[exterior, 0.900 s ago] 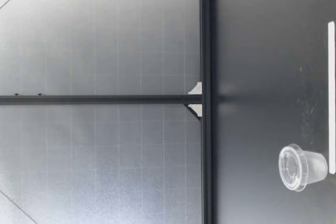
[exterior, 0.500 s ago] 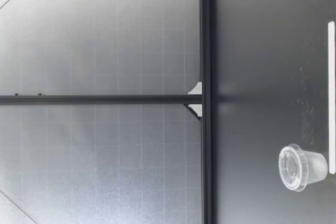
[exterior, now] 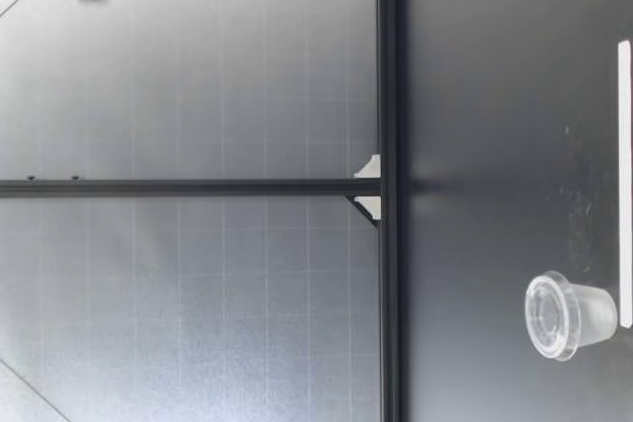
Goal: Pick up the plastic cup and open its lid.
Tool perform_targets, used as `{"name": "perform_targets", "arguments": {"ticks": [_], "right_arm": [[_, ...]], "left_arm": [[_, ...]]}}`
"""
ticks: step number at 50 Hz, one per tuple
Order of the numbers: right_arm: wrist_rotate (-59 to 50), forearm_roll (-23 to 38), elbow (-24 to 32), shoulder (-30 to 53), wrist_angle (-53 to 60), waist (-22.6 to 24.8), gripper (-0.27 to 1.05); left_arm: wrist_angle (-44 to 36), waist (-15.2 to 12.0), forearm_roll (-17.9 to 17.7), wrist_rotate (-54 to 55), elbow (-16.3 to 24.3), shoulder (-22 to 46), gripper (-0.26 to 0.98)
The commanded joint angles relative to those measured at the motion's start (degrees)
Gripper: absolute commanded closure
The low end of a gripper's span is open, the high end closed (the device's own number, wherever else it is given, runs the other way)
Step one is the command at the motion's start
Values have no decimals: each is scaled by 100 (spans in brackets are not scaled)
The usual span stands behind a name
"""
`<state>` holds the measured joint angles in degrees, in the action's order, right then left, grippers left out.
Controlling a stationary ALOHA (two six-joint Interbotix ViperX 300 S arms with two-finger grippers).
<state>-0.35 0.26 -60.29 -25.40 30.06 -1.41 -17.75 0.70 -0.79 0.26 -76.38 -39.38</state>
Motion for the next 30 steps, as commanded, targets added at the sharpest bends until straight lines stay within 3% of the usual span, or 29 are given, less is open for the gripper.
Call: {"name": "perform_targets", "arguments": {"ticks": [1, 19, 24, 30], "right_arm": [[0, 0, 299, 457, 53, -35, 95], [-9, 0, 1090, 1837, -105, -26, 95], [-9, 0, 1222, 1960, -264, -26, 95], [0, 0, 1389, 2101, -466, -26, 95]], "left_arm": [[-114, 9, -35, 9, 9, 167, 86], [-826, 9, -413, 0, 9, 1521, 79], [-940, 9, -431, 0, 132, 1951, 66], [-976, 9, -431, 0, 343, 2443, 35]]}}
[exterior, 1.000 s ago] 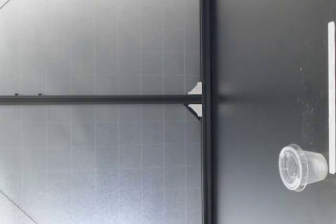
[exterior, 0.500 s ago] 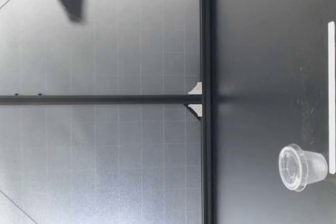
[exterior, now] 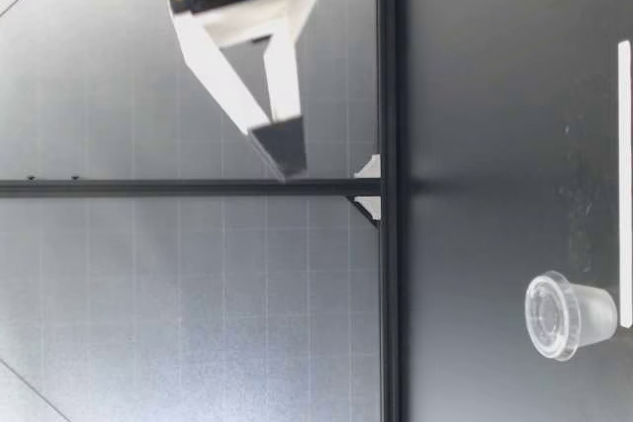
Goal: Pick up the plastic cup and open its lid.
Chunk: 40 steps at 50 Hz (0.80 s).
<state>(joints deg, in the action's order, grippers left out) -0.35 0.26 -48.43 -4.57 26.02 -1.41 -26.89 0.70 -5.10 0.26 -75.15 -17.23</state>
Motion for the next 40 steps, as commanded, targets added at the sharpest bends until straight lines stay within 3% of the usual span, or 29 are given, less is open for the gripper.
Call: {"name": "perform_targets", "arguments": {"ticks": [1, 4, 21, 40], "right_arm": [[0, 0, 229, 35, -88, -26, 95], [0, 9, 308, 123, -158, -26, 95], [0, 0, 984, 773, -896, -35, 95], [9, 9, 1644, 1406, -1582, -114, 95]], "left_arm": [[-62, 9, 0, -9, 246, 290, 31], [-88, 9, 0, -9, 352, 527, 22], [-1011, 9, -44, -44, 606, 1723, 25], [-1731, -44, -220, -132, 923, 2593, 25]]}}
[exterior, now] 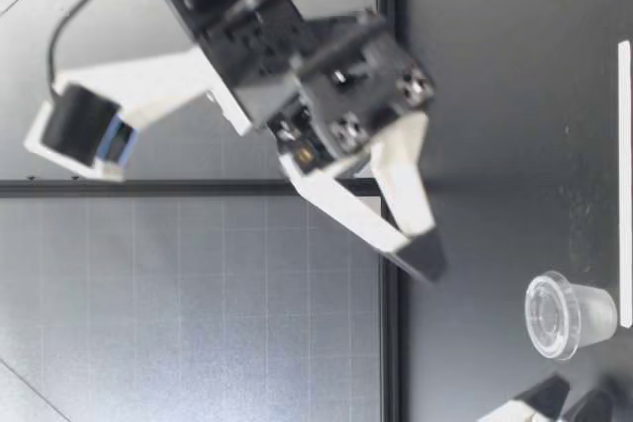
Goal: Pick up the plastic cup and open its lid.
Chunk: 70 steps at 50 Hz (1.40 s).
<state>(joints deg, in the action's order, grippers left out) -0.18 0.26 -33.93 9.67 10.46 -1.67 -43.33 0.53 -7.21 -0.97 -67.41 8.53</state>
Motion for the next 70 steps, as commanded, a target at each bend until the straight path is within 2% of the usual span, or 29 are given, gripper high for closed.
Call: {"name": "perform_targets", "arguments": {"ticks": [1, 24, 42, 70], "right_arm": [[-9, 9, 211, 9, -35, -88, 95], [26, 26, 905, 765, -510, -158, 95], [9, 26, 888, 844, -677, -220, 95], [-9, 26, 826, 976, -861, -264, 95]], "left_arm": [[-97, -26, -18, -9, 176, 44, 25], [-149, -26, 26, -18, 501, 299, 25], [-229, -26, 35, -18, 668, 580, 25], [-229, -18, 88, -9, 729, 615, 28]]}}
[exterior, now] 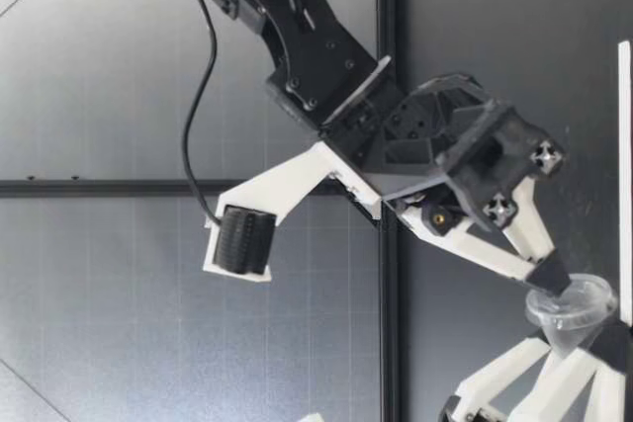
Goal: Pick up the plastic cup and open its lid.
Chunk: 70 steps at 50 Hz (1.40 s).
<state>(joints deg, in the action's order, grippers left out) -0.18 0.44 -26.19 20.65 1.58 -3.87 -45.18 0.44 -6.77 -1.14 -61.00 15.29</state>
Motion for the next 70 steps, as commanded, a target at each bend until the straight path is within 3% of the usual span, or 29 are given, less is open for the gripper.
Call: {"name": "perform_targets", "arguments": {"ticks": [1, 29, 48, 58, 70], "right_arm": [[-9, 9, 53, -114, 35, -44, 95], [-18, 9, 53, -79, 18, -62, 95], [-9, 9, -53, -457, 35, -123, 95], [0, 9, -650, -1802, 290, -105, 95], [387, 510, -1960, -3023, 1907, 18, 94]], "left_arm": [[-44, -18, 53, 9, 97, -62, 28], [290, -18, 281, 26, 325, -62, 29], [290, -18, 281, 62, 299, -105, 51], [70, -9, 281, 88, 290, -316, 52], [-1195, -9, 281, 123, 352, -396, 52]]}}
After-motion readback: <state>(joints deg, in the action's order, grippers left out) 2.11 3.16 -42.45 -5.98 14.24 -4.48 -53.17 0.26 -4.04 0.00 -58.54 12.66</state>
